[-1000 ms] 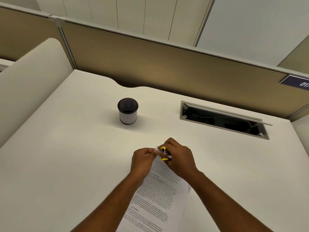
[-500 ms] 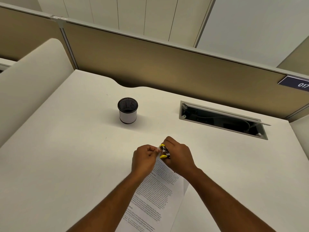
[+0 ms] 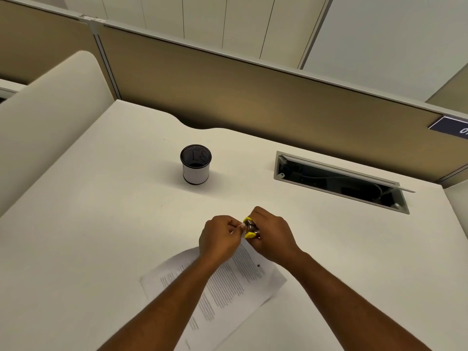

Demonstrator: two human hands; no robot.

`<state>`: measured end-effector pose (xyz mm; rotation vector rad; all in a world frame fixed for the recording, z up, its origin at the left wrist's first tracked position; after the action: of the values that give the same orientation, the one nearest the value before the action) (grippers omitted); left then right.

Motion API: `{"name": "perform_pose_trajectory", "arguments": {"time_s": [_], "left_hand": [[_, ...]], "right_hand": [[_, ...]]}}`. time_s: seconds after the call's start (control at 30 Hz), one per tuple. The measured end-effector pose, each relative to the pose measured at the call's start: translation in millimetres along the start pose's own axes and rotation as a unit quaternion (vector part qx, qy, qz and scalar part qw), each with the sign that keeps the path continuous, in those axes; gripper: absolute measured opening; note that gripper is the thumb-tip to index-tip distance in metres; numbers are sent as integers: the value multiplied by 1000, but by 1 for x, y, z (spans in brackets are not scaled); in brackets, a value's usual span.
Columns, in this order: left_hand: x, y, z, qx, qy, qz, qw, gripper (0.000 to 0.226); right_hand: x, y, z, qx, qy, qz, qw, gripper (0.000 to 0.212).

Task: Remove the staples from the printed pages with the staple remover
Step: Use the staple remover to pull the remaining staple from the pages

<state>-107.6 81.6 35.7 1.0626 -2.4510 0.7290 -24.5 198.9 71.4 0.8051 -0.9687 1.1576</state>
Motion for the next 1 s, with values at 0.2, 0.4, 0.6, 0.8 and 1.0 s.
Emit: {"name": "perform_pose_trajectory", "arguments": {"time_s": [0.2,0.4,0.6,0.8,1.0], "left_hand": [[8,8,22,78,-33,-15,996,15],[8,4,32,60,-52,-19,997,14],[10,7,33,56,-90,3,994,14],[23,10,36,44,-105,0,993,15],[31,15,34,39,-112,-8,993,16]], "right_hand": [[2,3,6,10,72,-31,997,7],[8,39,-5,-181,251,-63,949,25],[14,131,23,-193,283,-59,938,35],[5,199,34,-230,255,-36,939,31],[0,192,13,-246,269,-47,930,22]]}}
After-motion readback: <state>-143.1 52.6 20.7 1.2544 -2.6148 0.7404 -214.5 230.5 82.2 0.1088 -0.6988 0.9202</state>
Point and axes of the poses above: each hand's wrist, its own y-axis towards the middle knuckle, its own x-axis out of the back of the hand, z = x × y, the point moved 6 cm from there along y, towards the middle knuckle, and after that the axes turned 6 degrees about z, right-handed, at the moved point
